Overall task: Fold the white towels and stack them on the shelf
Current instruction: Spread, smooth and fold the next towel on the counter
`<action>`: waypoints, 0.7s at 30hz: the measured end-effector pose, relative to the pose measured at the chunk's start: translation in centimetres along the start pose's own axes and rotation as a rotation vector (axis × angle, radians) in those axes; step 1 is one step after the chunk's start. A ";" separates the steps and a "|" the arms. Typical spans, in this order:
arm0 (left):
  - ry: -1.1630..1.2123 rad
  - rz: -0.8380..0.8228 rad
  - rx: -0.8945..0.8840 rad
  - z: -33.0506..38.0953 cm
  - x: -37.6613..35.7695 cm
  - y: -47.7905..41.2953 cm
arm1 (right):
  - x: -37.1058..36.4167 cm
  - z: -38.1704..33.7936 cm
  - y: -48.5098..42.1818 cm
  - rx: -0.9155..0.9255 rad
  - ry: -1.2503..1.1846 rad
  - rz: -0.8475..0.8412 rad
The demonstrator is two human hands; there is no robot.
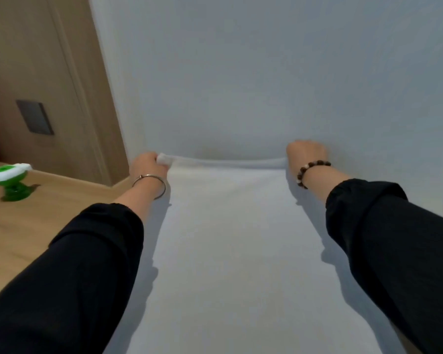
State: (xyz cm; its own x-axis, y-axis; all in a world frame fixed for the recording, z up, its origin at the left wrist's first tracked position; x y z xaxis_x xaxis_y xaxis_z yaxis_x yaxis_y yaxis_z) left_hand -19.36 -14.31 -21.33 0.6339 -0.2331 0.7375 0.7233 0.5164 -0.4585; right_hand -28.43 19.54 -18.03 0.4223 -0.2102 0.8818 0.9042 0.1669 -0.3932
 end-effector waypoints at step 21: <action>-0.336 -0.201 -0.845 -0.4 3.9 15.9 | -4.6 1.9 14.2 0.327 -0.043 0.000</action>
State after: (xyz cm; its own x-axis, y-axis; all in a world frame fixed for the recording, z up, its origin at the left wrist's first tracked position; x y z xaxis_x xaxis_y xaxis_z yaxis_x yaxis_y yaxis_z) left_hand -5.28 -7.28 -25.98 0.4580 0.0660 0.8865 0.8539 -0.3099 -0.4181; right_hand -17.63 24.71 -27.15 0.4131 -0.1702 0.8947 0.8326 0.4685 -0.2953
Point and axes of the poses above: each hand's wrist, its own y-axis away from the middle knuckle, its own x-axis out of the back of the hand, z = x × y, the point moved 8 cm from there along -y, towards the middle knuckle, and after that the axes turned 6 degrees about -x, right-handed, at the moved point
